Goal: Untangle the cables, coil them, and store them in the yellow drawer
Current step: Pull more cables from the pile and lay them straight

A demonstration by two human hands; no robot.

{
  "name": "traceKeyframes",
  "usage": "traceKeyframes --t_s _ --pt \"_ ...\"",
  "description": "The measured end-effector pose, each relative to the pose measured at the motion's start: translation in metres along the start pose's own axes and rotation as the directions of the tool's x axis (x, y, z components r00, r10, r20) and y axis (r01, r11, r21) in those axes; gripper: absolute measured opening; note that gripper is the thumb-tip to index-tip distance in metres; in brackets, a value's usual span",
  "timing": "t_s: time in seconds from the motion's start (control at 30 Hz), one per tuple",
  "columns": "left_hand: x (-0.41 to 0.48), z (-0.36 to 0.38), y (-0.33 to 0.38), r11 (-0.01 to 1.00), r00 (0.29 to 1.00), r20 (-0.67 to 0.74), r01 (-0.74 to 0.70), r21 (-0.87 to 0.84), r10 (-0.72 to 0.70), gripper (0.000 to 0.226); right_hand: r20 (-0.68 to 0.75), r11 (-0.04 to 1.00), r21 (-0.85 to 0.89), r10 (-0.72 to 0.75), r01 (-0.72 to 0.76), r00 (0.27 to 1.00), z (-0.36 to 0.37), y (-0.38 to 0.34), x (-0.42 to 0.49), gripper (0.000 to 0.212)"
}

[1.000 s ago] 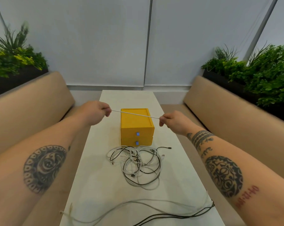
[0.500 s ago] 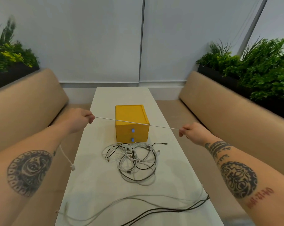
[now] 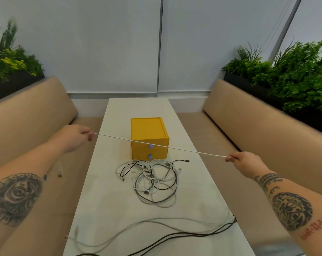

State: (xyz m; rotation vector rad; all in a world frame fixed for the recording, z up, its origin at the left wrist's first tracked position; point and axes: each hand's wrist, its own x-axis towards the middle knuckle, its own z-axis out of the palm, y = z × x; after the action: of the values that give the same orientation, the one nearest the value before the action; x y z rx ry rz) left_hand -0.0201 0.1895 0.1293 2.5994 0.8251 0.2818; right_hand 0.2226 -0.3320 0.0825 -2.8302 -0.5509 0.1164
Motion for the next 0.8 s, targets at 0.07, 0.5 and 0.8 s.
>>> traceKeyframes --t_s 0.07,0.5,0.8 --pt "-0.001 0.002 -0.008 0.998 0.999 -0.031 -0.014 -0.057 0.013 0.03 -0.105 1.0 0.004 -0.019 0.02 0.994 0.004 0.009 -0.004 0.025" --pt "-0.035 0.026 -0.023 0.999 0.997 0.08 0.01 -0.043 -0.007 0.026 0.006 0.996 0.045 0.076 -0.076 0.997 0.063 0.014 -0.023 0.015" --pt "-0.053 0.059 0.01 0.997 0.966 0.247 -0.078 -0.025 0.082 0.028 0.256 0.999 -0.031 0.026 -0.019 0.966 0.105 -0.069 -0.018 0.044"
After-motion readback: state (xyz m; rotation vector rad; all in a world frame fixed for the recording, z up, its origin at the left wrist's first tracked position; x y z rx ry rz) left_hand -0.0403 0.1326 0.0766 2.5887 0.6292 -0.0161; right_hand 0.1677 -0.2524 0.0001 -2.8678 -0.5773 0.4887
